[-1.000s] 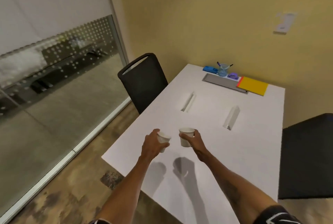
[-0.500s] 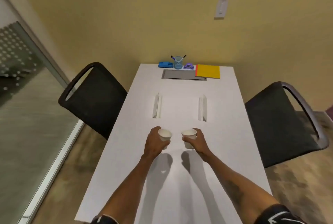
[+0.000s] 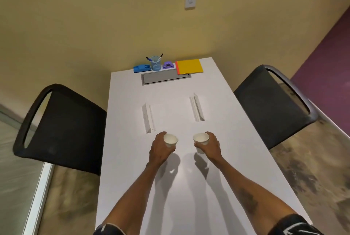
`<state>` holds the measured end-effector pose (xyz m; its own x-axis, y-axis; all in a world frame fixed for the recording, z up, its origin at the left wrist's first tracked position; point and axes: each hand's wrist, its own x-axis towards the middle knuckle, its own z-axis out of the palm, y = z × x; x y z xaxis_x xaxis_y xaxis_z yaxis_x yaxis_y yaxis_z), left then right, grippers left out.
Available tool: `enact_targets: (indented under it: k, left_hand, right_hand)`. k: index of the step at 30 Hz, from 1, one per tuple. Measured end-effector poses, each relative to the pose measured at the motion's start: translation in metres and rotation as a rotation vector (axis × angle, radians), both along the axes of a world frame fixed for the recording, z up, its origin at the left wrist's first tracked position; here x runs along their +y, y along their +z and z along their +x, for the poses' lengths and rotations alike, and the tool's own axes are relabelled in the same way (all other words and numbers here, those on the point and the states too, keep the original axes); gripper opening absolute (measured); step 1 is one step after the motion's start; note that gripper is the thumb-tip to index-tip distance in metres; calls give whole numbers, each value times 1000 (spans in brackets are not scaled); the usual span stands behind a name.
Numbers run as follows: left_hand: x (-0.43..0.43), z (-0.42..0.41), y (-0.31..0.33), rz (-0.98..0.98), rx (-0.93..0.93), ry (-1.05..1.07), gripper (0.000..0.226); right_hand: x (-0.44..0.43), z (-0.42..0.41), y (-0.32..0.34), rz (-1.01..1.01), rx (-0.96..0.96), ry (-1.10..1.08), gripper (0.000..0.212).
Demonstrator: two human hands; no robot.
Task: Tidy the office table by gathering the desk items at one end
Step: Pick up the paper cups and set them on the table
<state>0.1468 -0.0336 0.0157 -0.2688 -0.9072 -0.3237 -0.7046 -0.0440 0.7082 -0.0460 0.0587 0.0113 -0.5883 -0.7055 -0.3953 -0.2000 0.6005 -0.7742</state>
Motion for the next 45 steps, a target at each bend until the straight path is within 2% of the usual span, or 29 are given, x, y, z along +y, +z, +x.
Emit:
enact_targets:
  k: [8, 14, 24, 45]
  left_hand:
    - [-19, -21, -15, -19, 20, -81, 74]
    - [-39, -39, -27, -28, -25, -100, 74]
    - [-56, -82, -49, -7, -80, -132, 77]
    - [-68, -82, -77, 23, -146, -127, 79]
  right_hand:
    - [-19, -34, -8, -45, -12, -76, 76]
    - [-33, -63, -25, -32, 0, -4, 81]
    - [-71, -105, -59, 14, 22, 75, 70]
    - [-101, -100, -95, -1, 31, 66, 70]
